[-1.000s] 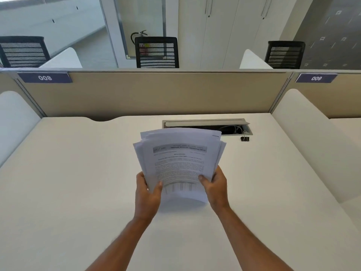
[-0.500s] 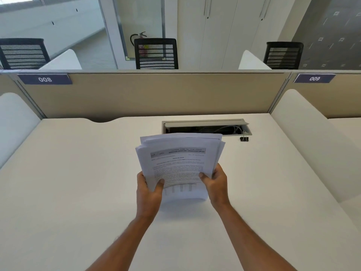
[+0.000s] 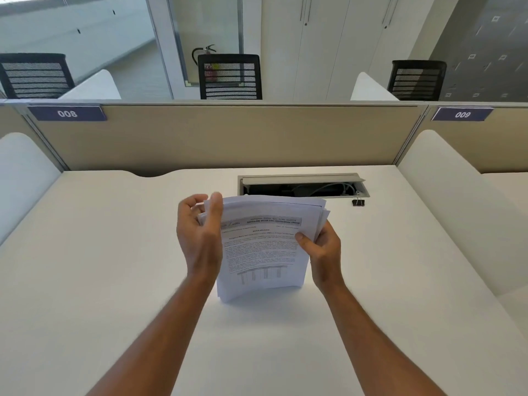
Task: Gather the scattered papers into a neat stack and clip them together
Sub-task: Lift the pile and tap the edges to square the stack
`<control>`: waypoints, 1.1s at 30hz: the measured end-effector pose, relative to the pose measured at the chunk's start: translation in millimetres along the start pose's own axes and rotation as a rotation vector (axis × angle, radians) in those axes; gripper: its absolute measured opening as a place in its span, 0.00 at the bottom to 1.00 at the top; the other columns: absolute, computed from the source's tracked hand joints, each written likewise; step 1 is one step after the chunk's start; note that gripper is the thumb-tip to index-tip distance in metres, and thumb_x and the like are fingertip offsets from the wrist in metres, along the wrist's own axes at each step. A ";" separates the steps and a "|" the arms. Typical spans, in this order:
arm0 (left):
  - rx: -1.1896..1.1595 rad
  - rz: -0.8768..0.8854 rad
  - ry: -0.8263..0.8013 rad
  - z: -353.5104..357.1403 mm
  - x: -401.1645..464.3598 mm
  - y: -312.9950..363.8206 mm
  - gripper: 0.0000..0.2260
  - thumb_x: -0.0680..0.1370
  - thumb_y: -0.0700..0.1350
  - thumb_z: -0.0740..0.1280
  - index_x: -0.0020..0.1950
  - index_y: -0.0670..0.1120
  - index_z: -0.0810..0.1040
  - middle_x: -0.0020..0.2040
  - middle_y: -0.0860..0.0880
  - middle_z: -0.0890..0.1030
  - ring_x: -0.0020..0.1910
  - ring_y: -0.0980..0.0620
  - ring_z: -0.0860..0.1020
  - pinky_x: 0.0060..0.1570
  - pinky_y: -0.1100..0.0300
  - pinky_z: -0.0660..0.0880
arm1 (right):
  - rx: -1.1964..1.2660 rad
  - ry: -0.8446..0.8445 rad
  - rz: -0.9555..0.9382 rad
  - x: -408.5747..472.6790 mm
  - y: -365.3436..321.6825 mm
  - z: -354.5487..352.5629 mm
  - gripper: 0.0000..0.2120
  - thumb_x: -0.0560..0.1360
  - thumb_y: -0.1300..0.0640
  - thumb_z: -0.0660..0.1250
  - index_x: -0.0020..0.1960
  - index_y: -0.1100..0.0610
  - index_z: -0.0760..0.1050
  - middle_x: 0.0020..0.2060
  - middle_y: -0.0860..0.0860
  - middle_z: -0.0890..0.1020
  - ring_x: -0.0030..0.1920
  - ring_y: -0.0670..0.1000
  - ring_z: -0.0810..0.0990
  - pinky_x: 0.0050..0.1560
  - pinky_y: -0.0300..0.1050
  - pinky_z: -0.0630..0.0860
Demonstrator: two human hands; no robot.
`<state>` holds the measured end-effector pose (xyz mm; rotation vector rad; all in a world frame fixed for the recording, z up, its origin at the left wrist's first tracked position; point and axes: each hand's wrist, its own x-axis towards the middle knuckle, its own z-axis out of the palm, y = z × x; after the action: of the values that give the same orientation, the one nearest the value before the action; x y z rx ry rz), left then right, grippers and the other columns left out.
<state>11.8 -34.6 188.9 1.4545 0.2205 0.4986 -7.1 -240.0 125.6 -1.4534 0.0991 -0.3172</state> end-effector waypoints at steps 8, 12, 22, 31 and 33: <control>0.048 -0.082 -0.016 0.2 3.7 -2.1 0.09 0.80 0.53 0.67 0.48 0.48 0.77 0.41 0.54 0.79 0.40 0.54 0.76 0.39 0.57 0.74 | -0.026 0.016 0.058 -3.5 16.5 -5.7 0.19 0.69 0.57 0.71 0.58 0.62 0.77 0.52 0.55 0.85 0.49 0.52 0.84 0.44 0.40 0.81; 0.062 -0.100 -0.219 -13.6 -0.7 -21.7 0.14 0.76 0.58 0.69 0.54 0.49 0.76 0.46 0.52 0.81 0.43 0.55 0.80 0.40 0.60 0.78 | -0.034 0.004 0.083 -4.2 30.2 -8.6 0.14 0.73 0.63 0.71 0.59 0.59 0.79 0.54 0.53 0.86 0.54 0.54 0.84 0.50 0.42 0.81; 0.094 -0.149 -0.278 -29.5 -17.1 -69.3 0.11 0.79 0.38 0.71 0.59 0.48 0.79 0.52 0.51 0.85 0.50 0.55 0.84 0.46 0.62 0.81 | -0.055 0.010 0.064 4.8 29.3 -5.5 0.14 0.78 0.70 0.66 0.61 0.60 0.79 0.54 0.55 0.85 0.54 0.52 0.84 0.49 0.42 0.81; 0.089 -0.348 -0.182 -22.4 -24.4 -93.9 0.10 0.80 0.33 0.67 0.51 0.48 0.83 0.47 0.51 0.86 0.48 0.47 0.83 0.44 0.61 0.77 | -0.282 -0.016 0.226 5.4 51.6 -13.2 0.10 0.77 0.61 0.71 0.58 0.56 0.79 0.51 0.49 0.85 0.53 0.50 0.82 0.53 0.43 0.78; -0.031 -0.412 -0.123 -23.9 -18.9 -94.9 0.11 0.79 0.31 0.67 0.50 0.47 0.83 0.48 0.50 0.85 0.47 0.47 0.82 0.45 0.59 0.78 | -0.272 0.036 0.247 7.0 52.9 -25.2 0.06 0.75 0.59 0.74 0.50 0.59 0.79 0.43 0.50 0.83 0.45 0.49 0.80 0.49 0.44 0.76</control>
<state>2.8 -25.3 90.0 1.3585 0.4011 0.0771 1.2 -261.6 71.3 -1.6839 0.3593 -0.1298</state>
